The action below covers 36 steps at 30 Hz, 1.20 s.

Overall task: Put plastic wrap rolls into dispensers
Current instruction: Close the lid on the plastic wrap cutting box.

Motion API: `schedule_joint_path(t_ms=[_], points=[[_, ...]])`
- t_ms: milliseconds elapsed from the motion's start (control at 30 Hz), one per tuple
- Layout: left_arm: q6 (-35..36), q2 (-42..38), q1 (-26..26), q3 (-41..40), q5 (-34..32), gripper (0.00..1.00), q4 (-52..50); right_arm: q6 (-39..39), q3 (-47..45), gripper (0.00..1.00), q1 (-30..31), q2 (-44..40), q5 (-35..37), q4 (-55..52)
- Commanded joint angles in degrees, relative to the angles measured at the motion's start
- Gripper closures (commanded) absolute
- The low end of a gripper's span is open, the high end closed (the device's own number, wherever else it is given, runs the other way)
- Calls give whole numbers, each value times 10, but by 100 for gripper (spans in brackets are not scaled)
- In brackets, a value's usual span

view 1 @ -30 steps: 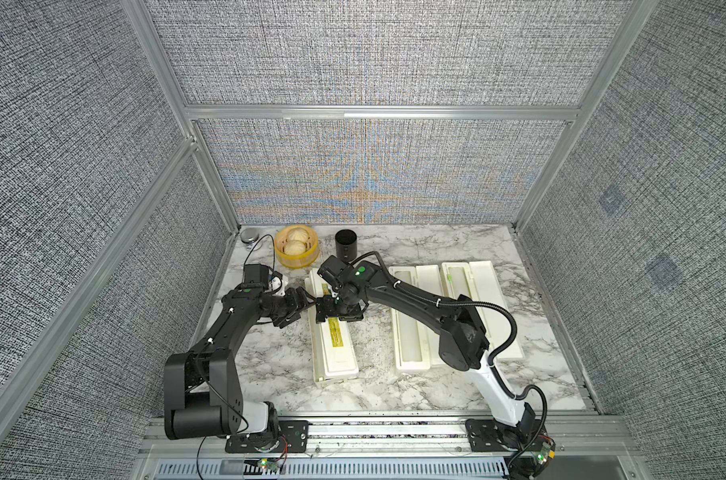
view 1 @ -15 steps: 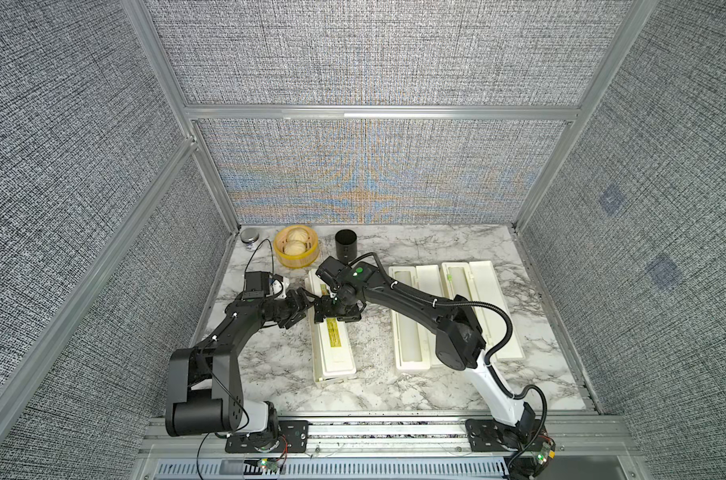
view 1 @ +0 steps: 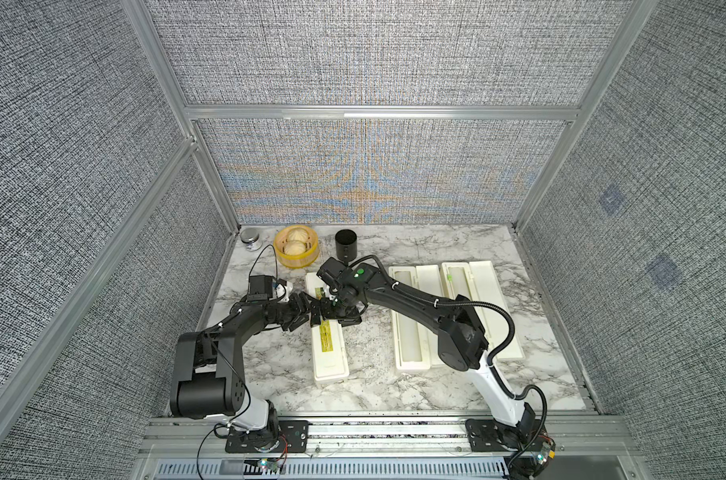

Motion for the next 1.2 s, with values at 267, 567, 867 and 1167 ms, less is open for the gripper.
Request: schedule_joint_path(t_ms=[267,567,867,1167], points=[[14,1,-1,11,-68,30,-85,-32,-87,1,-8,-62,-63,86],[25,8,0,14,-63,28,-103,-64,-206,1,-18,-103,-134,121],[23,-26,0,11,-34,26,-136,-50,-258,8,-11,-102,-184,169],[-9,-150,-2,-64,6,25,-201,-41,-283,8,-12,-113,-206,203]])
